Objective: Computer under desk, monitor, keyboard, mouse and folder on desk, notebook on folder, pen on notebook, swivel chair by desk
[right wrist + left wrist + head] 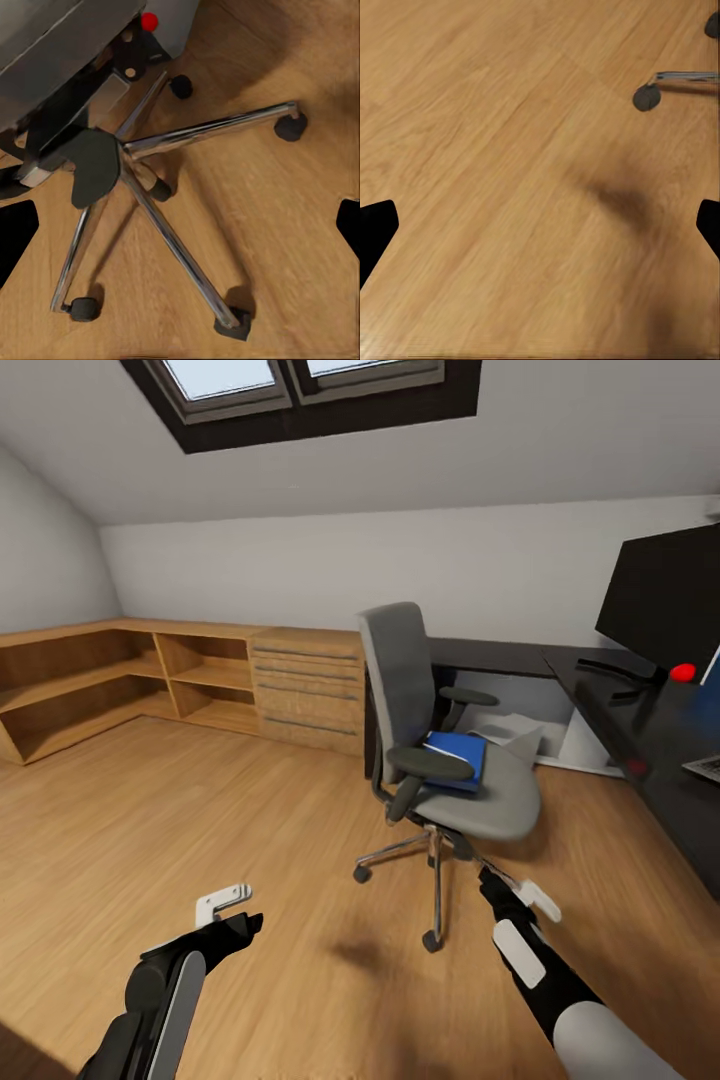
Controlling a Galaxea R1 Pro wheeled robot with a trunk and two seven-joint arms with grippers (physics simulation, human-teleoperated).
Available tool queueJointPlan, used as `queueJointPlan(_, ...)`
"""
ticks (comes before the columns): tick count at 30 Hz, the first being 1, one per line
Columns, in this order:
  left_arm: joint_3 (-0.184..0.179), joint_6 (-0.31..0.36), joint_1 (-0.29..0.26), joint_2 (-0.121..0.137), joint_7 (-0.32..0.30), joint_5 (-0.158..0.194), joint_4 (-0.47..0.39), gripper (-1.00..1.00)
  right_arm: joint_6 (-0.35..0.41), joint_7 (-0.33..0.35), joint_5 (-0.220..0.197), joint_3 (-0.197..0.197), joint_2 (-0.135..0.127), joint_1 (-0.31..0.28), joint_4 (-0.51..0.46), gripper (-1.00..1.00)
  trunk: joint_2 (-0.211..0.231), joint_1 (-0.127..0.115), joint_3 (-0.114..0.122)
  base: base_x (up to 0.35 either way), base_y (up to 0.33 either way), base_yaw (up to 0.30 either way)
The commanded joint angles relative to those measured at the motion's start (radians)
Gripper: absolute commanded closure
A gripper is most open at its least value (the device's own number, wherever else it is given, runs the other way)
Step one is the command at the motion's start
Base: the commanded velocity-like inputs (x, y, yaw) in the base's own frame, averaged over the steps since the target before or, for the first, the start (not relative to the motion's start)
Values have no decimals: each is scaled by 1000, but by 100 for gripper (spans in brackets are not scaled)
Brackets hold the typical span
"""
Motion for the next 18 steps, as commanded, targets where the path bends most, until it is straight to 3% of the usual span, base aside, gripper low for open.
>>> queueJointPlan(1,1,4,0,-1,7,11,-1,-100,-7,-3,-35,9,-6,-1,0,-100,0,-1,-1,-232,209,-139)
queueJointPlan(8,2,4,0,-1,8,11,0,-100,-6,4,-79,9,-15,0,1,-100,0,-1,-1,-228,200,-60)
queueJointPlan(18,3,4,0,-1,8,12,3,-100,-11,5,-84,10,-19,-1,-16,-100,0,-1,-1,-37,30,-5)
